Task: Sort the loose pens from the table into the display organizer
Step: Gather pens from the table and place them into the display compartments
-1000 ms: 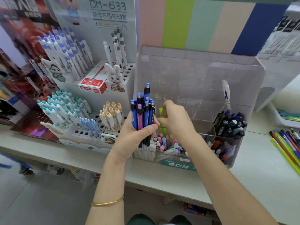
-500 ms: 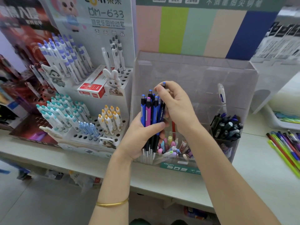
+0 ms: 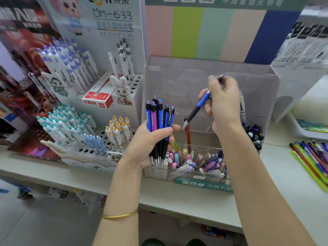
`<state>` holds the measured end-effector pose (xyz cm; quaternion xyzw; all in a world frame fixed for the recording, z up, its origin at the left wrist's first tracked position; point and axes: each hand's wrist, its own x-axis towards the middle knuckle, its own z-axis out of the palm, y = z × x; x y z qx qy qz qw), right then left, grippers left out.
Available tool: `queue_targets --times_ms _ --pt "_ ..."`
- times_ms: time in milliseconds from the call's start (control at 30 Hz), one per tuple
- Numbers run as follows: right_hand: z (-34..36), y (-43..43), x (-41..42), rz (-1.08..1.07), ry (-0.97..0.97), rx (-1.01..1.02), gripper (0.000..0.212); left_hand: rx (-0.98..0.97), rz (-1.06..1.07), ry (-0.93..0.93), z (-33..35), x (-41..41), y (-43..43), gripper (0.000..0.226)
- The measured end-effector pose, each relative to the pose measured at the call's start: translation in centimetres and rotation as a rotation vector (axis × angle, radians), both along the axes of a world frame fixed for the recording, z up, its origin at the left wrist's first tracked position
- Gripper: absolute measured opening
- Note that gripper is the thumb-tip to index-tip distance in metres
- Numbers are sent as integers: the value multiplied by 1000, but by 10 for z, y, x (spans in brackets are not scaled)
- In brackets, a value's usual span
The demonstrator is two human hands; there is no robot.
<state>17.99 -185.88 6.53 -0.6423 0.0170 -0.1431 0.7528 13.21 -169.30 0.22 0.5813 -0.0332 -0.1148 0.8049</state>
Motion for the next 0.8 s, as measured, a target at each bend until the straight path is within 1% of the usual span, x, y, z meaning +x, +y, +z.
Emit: queue_targets --times_ms 33,100,133,200,300,467,533,633,800 --pt "-3 0 -2 96 92 -70 9 -3 9 -5 2 1 0 30" --pt "-10 2 -6 324 229 -168 11 -18 2 -26 6 3 -3 27" --pt "-12 3 -7 418 262 -192 13 -24 -14 -40 7 4 -4 28" --pt "-13 6 -7 510 289 -233 15 -14 -48 -65 9 4 -6 30" --pt "-9 7 -5 528 314 -260 16 7 -64 -61 13 5 -6 35" --pt "-5 8 1 563 337 -236 9 27 -41 -56 18 8 -3 37" --pt "-4 10 3 571 316 -231 9 24 -16 -36 23 7 -4 31" --pt "-2 11 9 545 276 -215 11 0 41 -2 32 8 -5 15" --pt "6 11 20 498 201 -247 13 -71 111 44 46 14 -4 8"
